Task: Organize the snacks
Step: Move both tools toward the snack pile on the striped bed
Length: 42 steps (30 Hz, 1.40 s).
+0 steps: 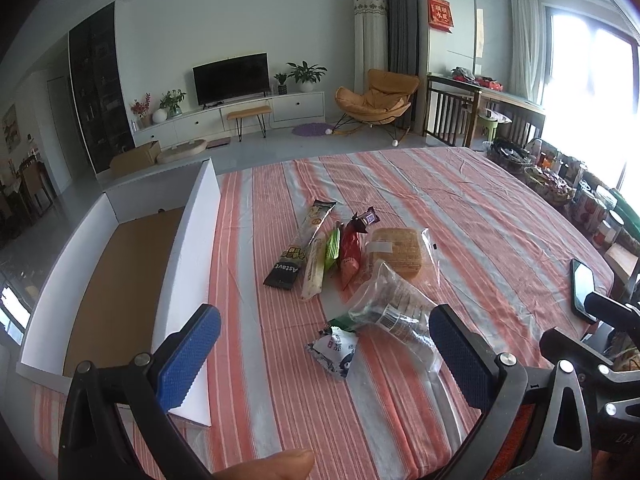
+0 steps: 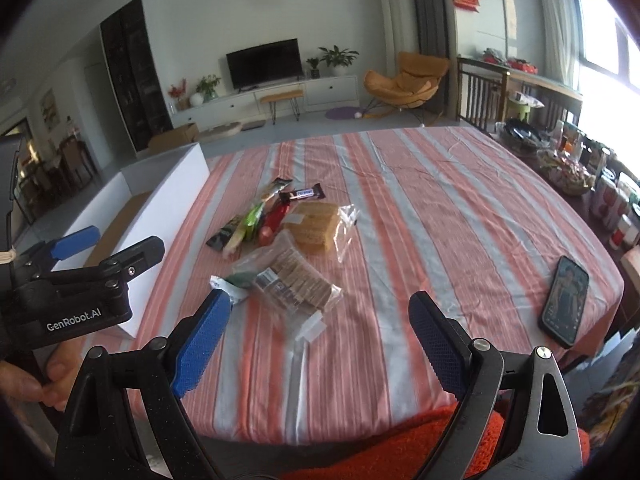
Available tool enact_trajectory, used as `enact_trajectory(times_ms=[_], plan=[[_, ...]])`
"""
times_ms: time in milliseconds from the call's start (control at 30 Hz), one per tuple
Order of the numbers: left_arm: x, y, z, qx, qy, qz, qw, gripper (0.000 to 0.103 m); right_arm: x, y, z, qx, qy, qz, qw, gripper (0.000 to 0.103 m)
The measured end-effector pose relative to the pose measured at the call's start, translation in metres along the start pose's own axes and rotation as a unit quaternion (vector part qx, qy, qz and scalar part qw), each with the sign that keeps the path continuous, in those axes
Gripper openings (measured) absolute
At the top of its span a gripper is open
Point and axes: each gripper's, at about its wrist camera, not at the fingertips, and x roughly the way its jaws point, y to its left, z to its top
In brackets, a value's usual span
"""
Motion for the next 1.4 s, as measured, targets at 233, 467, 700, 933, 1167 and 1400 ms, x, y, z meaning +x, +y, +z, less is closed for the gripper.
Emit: enact_trajectory(times_ms=[233, 467, 700, 933, 1167, 1400], plan=[[-0.007, 0.002, 0.010, 0.000, -0.021, -0.001, 0.9998, 0.103, -0.054, -0.024, 0.039, -0.169, 0.105, -0.106, 0.974, 0.093], [-0.005, -0.015, 0.011, 0.001, -0.014, -0.028, 0.9995, 0.103, -0.123, -0.033, 0.088, -0.226, 0.115, -0.121, 0.960, 0.093], [-0.008, -0.021, 0.009, 0.010, -0.021, -0.032, 0.9992, 0.103, -0.036, -0.013, 0.035, -0.129, -0.009, -0.012, 0.992, 0.093], [0.021, -0.019, -0.026, 0.015, 0.020, -0.022, 0.9994, 0.103, 0.040, -0.042, -0.038, 0.092, 0.007, 0.078, 0.993, 0.093], [0.036, -0.026, -0.040, 0.004, 0.033, -0.032, 0.9989, 0.103, 0.043, -0.035, -0.054, 0.056, -0.046, -0.034, 0.997, 0.093], [0.045, -0.025, -0.047, 0.010, 0.034, -0.024, 0.9991, 0.103, 0.040, -0.036, -0.056, 0.048, -0.053, -0.071, 0.995, 0.093]])
